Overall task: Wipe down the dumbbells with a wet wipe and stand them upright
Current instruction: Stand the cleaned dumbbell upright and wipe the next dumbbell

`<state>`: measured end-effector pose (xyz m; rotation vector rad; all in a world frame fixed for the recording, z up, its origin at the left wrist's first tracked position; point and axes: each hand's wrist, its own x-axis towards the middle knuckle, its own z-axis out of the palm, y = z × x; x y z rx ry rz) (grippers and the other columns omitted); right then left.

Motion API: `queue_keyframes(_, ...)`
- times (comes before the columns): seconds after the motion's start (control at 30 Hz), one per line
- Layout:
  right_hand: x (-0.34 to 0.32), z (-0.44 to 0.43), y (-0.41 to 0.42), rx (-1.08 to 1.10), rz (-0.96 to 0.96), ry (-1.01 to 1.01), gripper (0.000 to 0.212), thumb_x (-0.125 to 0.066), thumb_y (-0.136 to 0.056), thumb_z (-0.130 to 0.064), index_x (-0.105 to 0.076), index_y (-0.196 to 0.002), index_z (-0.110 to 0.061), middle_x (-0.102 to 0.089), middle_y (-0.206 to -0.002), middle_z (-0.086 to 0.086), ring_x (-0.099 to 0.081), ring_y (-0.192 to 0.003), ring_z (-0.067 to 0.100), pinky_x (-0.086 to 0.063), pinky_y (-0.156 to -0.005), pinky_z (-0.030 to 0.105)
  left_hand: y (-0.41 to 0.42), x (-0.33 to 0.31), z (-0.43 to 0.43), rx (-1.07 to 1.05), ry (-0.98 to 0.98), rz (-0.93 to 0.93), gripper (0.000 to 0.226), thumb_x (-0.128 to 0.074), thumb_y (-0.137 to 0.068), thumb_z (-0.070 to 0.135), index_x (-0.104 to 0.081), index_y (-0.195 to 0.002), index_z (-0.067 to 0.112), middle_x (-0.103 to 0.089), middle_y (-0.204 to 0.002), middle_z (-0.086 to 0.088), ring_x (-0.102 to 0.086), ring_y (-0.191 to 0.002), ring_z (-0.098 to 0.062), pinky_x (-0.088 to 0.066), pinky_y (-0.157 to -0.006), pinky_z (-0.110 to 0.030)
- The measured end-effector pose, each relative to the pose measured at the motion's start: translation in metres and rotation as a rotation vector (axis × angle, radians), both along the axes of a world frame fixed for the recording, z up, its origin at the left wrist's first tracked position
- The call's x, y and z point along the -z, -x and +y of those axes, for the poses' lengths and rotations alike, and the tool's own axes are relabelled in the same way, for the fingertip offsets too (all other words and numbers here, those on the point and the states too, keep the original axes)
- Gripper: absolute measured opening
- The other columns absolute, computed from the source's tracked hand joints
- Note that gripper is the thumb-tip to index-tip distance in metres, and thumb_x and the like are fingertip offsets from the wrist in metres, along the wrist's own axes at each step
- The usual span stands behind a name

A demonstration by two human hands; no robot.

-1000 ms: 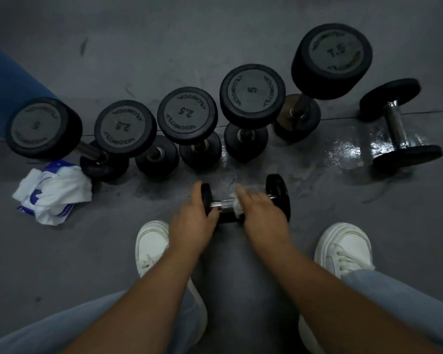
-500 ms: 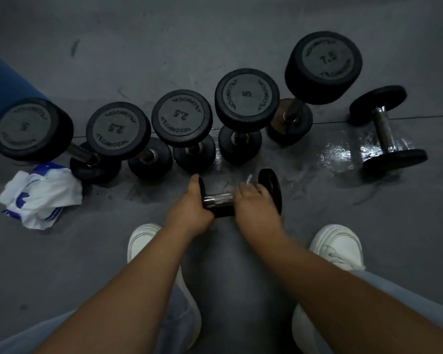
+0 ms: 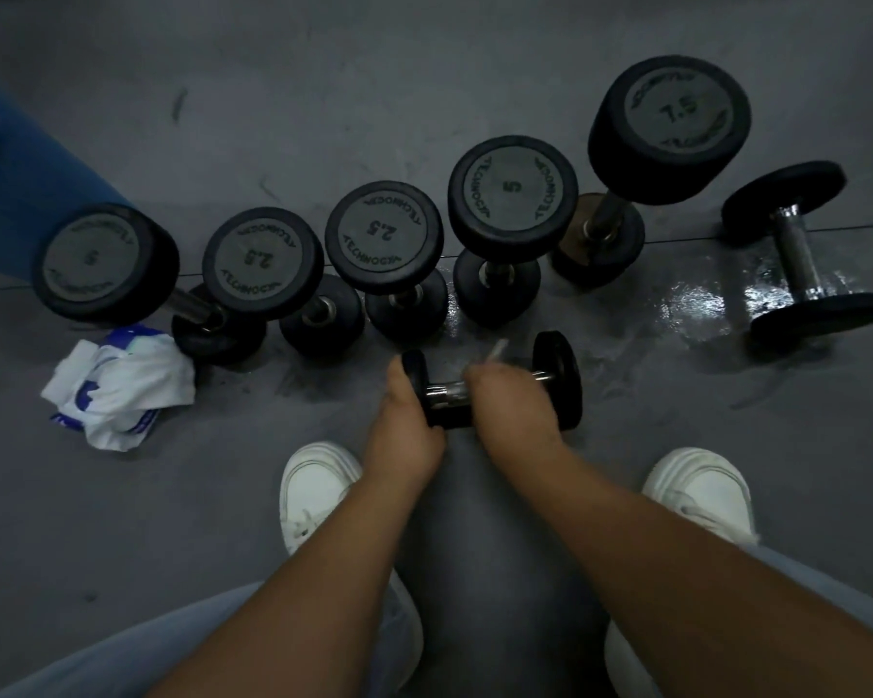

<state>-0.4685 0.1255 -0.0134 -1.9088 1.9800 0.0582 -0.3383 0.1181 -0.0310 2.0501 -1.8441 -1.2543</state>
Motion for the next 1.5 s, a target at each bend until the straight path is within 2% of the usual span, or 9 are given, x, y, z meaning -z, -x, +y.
queue_keyframes(0.27,0.029,0.019,0.0,0.065,-0.036,0.14,0.024,-0.058,-0.077,-0.012,-0.069,-0.098,-0.018,-0.069,-0.093,0.004,-0.064,-0.089,0.024,-0.049,-0.081,0.034,-0.002,-0.004,-0.008,0.029,-0.06,-0.049,0.09,-0.063,-0.081,0.012,-0.008,-0.15,0.031,-0.065,-0.112,-0.014,-0.064,-0.102,-0.035,-0.051,-0.084,-0.038)
queue_keyframes(0.43,0.018,0.009,0.009,0.088,-0.041,0.195,0.013,-0.061,-0.078,-0.011,-0.065,-0.089,-0.017,-0.065,-0.089,0.01,-0.062,-0.076,0.031,-0.047,-0.06,0.036,-0.002,-0.006,-0.01,0.045,-0.085,-0.049,0.091,-0.063,-0.082,0.012,-0.007,-0.151,0.03,-0.065,-0.111,-0.014,-0.064,-0.102,-0.035,-0.049,-0.082,-0.034)
queue_keyframes(0.57,0.023,0.017,0.01,0.365,-0.133,0.057,0.017,-0.053,-0.089,-0.01,-0.06,-0.104,-0.011,-0.046,-0.118,0.012,-0.059,-0.092,0.033,-0.052,-0.074,0.041,0.0,-0.009,-0.01,0.038,-0.072,-0.054,0.093,-0.062,-0.079,0.007,-0.009,-0.152,0.028,-0.065,-0.112,-0.012,-0.064,-0.102,-0.033,-0.047,-0.08,-0.03)
queue_keyframes(0.73,0.032,0.025,0.0,0.135,-0.341,0.12,0.022,-0.049,-0.088,-0.014,-0.063,-0.105,-0.014,-0.053,-0.12,0.002,-0.057,-0.1,0.023,-0.05,-0.081,0.034,-0.001,-0.006,-0.012,0.047,-0.082,-0.057,0.094,-0.066,-0.079,0.009,-0.008,-0.151,0.027,-0.066,-0.112,-0.016,-0.064,-0.102,-0.036,-0.052,-0.087,-0.041)
queue_keyframes(0.83,0.047,0.016,0.012,0.468,-0.317,0.181,0.023,-0.053,-0.086,-0.008,-0.069,-0.103,-0.01,-0.058,-0.125,0.009,-0.055,-0.115,0.026,-0.047,-0.093,0.031,0.0,-0.007,-0.01,0.03,-0.067,-0.06,0.094,-0.064,-0.078,0.008,-0.008,-0.151,0.029,-0.065,-0.114,-0.014,-0.064,-0.102,-0.036,-0.052,-0.087,-0.04)
queue_keyframes(1.0,0.035,0.025,-0.01,0.043,-0.413,0.166,0.039,-0.043,-0.081,-0.018,-0.068,-0.11,-0.017,-0.067,-0.114,0.004,-0.063,-0.105,0.026,-0.05,-0.087,0.037,-0.001,-0.007,-0.012,0.052,-0.085,-0.067,0.091,-0.066,-0.08,0.016,-0.008,-0.148,0.031,-0.066,-0.11,-0.014,-0.065,-0.1,-0.036,-0.053,-0.087,-0.043)
queue_keyframes(1.2,0.036,0.038,0.008,0.482,-0.461,0.17,0.031,-0.046,-0.096,-0.015,-0.061,-0.123,-0.013,-0.045,-0.108,-0.001,-0.057,-0.087,0.019,-0.051,-0.088,0.038,-0.003,-0.017,-0.029,0.044,-0.216,-0.13,0.072,-0.073,-0.065,0.031,-0.043,-0.129,0.02,-0.064,-0.112,-0.009,-0.061,-0.102,-0.031,-0.054,-0.088,-0.042)
queue_keyframes(1.3,0.042,0.035,0.016,0.507,-0.418,0.169,0.036,-0.049,-0.092,-0.009,-0.056,-0.127,-0.008,-0.046,-0.128,0.006,-0.058,-0.102,0.023,-0.05,-0.092,0.036,-0.001,-0.016,-0.011,-0.036,-0.196,-0.083,0.087,-0.071,-0.073,0.036,-0.029,-0.147,0.022,-0.061,-0.125,-0.008,-0.059,-0.112,-0.031,-0.049,-0.094,-0.037)
queue_keyframes(1.5,0.042,0.032,0.013,0.034,-0.335,-0.063,0.061,-0.044,-0.091,-0.001,-0.033,-0.148,-0.019,-0.023,-0.158,0.002,-0.05,-0.126,0.029,-0.045,-0.1,0.037,0.007,-0.017,-0.001,0.085,-0.019,-0.263,0.063,-0.052,-0.096,0.032,-0.018,-0.146,0.014,-0.064,-0.116,-0.024,-0.062,-0.105,-0.042,-0.047,-0.084,-0.041)
